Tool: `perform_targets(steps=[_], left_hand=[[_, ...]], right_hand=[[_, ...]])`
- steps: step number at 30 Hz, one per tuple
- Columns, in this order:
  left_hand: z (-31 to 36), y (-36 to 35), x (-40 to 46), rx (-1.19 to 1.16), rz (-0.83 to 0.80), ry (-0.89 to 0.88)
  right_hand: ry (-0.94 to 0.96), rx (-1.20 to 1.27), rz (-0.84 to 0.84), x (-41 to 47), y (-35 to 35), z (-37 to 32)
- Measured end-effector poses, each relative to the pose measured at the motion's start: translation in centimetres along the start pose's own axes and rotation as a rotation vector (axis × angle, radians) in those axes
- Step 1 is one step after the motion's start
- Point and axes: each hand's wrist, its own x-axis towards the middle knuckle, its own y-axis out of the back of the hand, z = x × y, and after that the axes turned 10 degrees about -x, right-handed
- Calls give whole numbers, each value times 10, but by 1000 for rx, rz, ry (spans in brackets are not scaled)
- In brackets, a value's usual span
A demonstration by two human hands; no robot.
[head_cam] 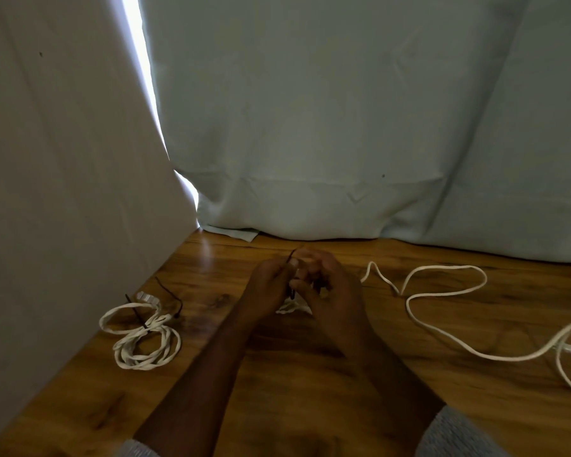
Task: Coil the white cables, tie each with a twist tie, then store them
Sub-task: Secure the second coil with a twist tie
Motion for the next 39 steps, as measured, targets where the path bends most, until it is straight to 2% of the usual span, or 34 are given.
perform_targets(steps=[4,8,12,14,17,20,24,28,33,39], left_hand=[[4,-6,-2,139,-131,-95],[4,-4,-4,155,-185,-64],[7,-4,-6,40,-136,-49],[8,-3,-5,-7,-97,-17],[11,-3,-5,33,-124,-79],[11,-7,-7,56,-160,-130],[9,-8,-7,43,-156,-91],[15,-10,-7,-10,-160,-66],[25,-17,-11,-140,-162,-15],[28,-25,-15,-338,-200,53]], right_hand=[[-166,264,1,5,7,0],[-118,204,40,9,10,4],[-107,245,76,9,10,6],[-129,224,107,11,11,11],[-189,232,141,13,13,20],[-213,245,115,15,17,25],[-196,210,64,18,19,28],[-228,333,-9,23,27,26],[-367,409,150,26,35,45],[-457,390,253,24,29,56]])
